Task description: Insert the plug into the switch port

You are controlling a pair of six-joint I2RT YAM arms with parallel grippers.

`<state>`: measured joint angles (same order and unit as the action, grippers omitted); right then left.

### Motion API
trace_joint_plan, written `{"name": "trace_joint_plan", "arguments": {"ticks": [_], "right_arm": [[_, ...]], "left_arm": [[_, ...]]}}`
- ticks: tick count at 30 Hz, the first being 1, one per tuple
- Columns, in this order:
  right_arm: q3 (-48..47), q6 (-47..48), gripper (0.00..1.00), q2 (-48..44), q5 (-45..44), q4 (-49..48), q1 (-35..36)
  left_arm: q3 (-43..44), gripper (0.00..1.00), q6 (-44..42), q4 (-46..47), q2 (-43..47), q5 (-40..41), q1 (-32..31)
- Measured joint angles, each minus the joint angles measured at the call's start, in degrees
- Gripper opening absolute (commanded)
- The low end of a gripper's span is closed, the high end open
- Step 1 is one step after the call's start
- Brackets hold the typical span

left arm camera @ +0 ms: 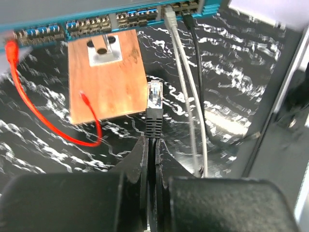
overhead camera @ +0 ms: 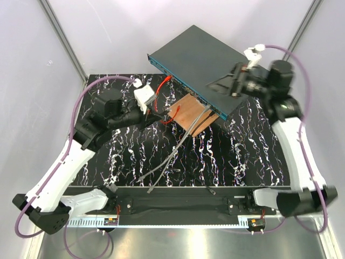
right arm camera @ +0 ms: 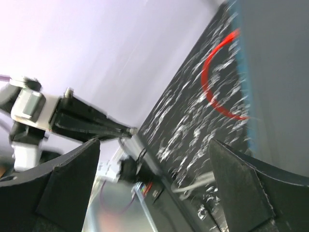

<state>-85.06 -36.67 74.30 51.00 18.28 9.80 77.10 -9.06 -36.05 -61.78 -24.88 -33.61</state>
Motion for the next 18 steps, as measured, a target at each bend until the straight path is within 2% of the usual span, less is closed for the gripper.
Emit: {"name": "trace_joint_plan", "arguments": {"ticks": [5, 7, 12, 18], "right_arm": [[6.3, -0.3, 1.00, -12.7, -5.2, 4.2, -12.3], [8.0, 0.3, 1.00, -15.2, -7.2, 7.1, -16.1], [9.9, 3.6, 1.00, -16.1, -10.8, 15.2, -22.0], [15.3, 5.4, 1.00, -14.5, -11.6, 17.3, -24.9]], "left_arm": [[0.0, 0.00, 9.1, 2.0, -3.3, 4.6, -3.1], [0.0, 0.00, 11.1, 3.0, -5.3, 6.4, -5.0], [0.9, 0.00, 14.3, 5.0, -10.6, 10.5, -11.2], [3.1, 0.00, 17.6, 9.1, -16.2, 14.2, -16.4]]}}
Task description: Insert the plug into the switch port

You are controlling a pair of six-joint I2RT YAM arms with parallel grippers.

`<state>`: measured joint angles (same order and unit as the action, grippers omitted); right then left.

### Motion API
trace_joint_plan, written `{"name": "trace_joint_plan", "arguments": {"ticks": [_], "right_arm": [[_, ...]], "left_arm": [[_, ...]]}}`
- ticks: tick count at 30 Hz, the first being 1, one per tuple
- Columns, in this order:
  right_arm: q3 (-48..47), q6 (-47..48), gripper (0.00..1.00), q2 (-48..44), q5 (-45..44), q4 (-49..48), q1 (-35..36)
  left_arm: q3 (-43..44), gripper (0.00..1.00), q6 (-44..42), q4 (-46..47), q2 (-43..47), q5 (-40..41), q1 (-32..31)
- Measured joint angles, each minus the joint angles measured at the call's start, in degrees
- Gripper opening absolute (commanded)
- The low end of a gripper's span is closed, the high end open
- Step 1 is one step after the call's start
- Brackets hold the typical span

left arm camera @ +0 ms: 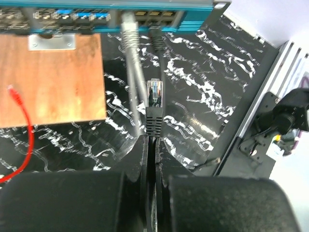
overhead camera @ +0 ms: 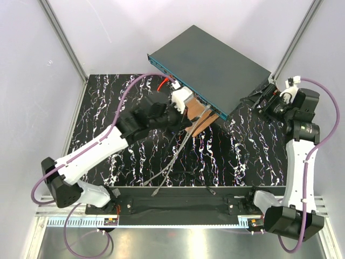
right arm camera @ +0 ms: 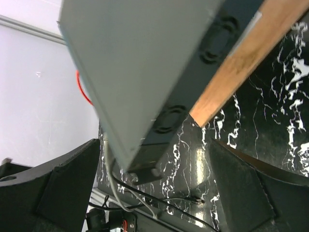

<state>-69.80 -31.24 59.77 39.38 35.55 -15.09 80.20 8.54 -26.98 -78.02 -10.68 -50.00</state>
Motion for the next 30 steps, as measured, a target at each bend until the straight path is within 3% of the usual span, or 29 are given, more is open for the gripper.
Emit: {"name": "trace_joint_plan", "arguments": {"ticks": [16, 25, 30], "right_arm": [[10.9, -12.9, 0.93, 6.2, 7.0, -25.6, -0.3], [12.0, -15.2, 0.93, 8.5, 8.4, -30.4, -0.3], [13.4, -16.2, 0.86, 8.6, 8.8, -31.9, 0.1]], "left_arm": [[11.9, 0.00, 4.1, 1.3, -11.5, 13.0, -5.9], [13.1, 0.00, 4.8, -0.9, -14.2, 15.2, -6.9], [15.0, 0.00, 4.8, -1.9, -15.2, 15.7, -7.7]]}}
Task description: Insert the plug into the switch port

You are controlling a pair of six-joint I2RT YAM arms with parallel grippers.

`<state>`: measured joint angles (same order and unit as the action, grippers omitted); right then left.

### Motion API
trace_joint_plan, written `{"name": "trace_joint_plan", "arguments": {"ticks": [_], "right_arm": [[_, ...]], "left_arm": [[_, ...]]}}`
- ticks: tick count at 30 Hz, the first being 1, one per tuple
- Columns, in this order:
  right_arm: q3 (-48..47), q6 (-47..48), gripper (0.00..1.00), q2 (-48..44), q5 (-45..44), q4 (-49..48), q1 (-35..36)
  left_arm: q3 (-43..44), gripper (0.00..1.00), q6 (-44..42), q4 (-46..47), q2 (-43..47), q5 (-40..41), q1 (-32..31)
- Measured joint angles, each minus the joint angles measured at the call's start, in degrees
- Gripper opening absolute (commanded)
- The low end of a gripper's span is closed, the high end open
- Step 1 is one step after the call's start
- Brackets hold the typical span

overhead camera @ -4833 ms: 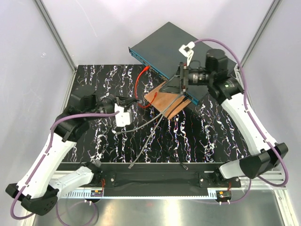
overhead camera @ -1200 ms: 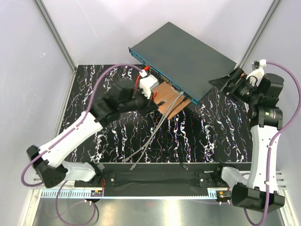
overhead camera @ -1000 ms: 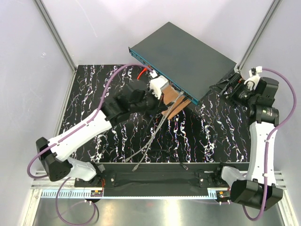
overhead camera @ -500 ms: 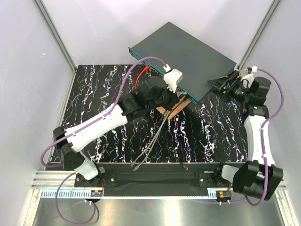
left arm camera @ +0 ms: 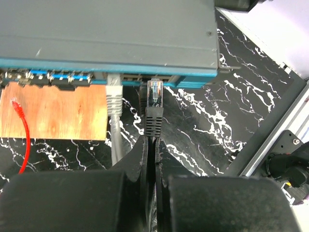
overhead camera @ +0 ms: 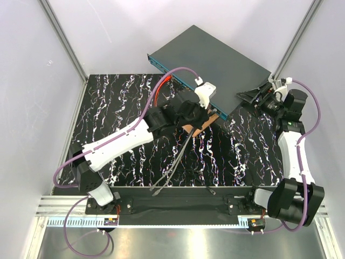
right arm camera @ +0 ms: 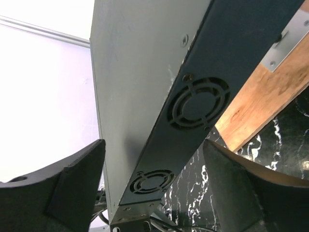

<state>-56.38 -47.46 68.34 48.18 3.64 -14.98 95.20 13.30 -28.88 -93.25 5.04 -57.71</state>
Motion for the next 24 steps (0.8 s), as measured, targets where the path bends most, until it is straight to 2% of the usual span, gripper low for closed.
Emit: {"name": "trace_joint_plan", "arguments": {"ticks": [3, 6, 7, 12, 13, 20, 21, 24], "right_arm": [[0.8, -0.8, 0.83, 0.0, 0.0, -1.0, 0.6], [0.9, -1.3, 0.74, 0.0, -0.1, -1.7, 1.0], [1.0, -1.4, 0.68, 0.0, -0.1, -1.7, 1.0], [1.4, -2.4, 0.49, 0.2, -0.5, -1.1, 0.8], [1.4, -2.8, 0.42, 0.2, -0.5, -1.1, 0.8], [1.4, -2.9, 0.16, 0.2, -0.5, -1.2, 0.8], [1.4, -3.0, 0.08, 0.2, -0.5, -1.2, 0.8], [1.4, -3.0, 0.00, 0.2, -0.5, -1.3, 0.8]], "left_arm": [[1.2, 0.00, -0.2, -0.2, -1.1, 0.3, -0.1], [2.0, 0.00, -0.4, -1.0, -1.9, 0.9, -0.2], [2.3, 0.00, -0.6, -1.1, -2.1, 1.3, -0.2], [3.2, 0.00, -1.3, -1.5, -2.6, 2.1, -0.2], [3.3, 0.00, -1.4, -1.5, -2.6, 2.3, -0.2], [3.3, 0.00, -1.9, -1.6, -3.0, 3.0, -0.3], [3.4, 0.00, -2.0, -1.7, -3.1, 3.0, -0.3], [4.3, 0.00, -2.4, -2.5, -3.6, 3.3, -0.4]]}}
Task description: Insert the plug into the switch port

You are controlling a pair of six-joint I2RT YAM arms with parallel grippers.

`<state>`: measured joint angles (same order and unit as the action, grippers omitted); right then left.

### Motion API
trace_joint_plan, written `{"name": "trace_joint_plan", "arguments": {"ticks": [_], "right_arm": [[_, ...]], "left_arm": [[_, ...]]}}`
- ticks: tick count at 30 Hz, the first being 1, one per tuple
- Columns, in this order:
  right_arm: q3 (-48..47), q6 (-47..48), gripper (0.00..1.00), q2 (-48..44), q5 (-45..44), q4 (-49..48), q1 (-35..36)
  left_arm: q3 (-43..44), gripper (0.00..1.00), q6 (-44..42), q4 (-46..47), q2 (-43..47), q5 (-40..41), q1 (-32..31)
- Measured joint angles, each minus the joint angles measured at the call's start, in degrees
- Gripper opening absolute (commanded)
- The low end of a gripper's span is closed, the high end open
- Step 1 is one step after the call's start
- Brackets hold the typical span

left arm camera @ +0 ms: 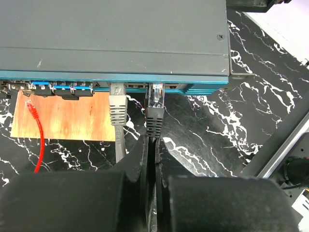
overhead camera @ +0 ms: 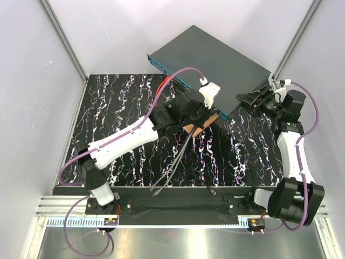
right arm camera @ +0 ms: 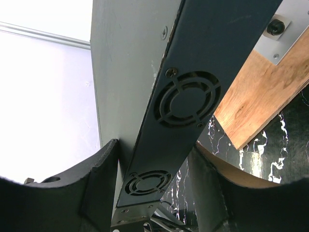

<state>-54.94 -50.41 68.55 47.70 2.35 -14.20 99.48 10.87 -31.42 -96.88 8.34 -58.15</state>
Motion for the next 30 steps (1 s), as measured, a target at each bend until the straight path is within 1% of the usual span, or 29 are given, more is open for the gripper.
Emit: {"name": "trace_joint_plan", "arguments": {"ticks": [9, 18, 30], "right_arm": [[0.0, 0.1, 0.00, 0.0, 0.0, 0.1, 0.0], [0.0, 0.3, 0.00, 0.0, 0.0, 0.1, 0.0], [-0.1, 0.5, 0.00, 0.0, 0.0, 0.5, 0.0]], "left_arm": [[0.4, 0.00, -0.8, -0.7, -0.1, 0.1, 0.0], [5.0, 0.00, -1.6, -6.2, -0.1, 0.0, 0.1], [7.1, 0.00, -1.1, -8.2, -1.7, -2.1, 0.0]]}}
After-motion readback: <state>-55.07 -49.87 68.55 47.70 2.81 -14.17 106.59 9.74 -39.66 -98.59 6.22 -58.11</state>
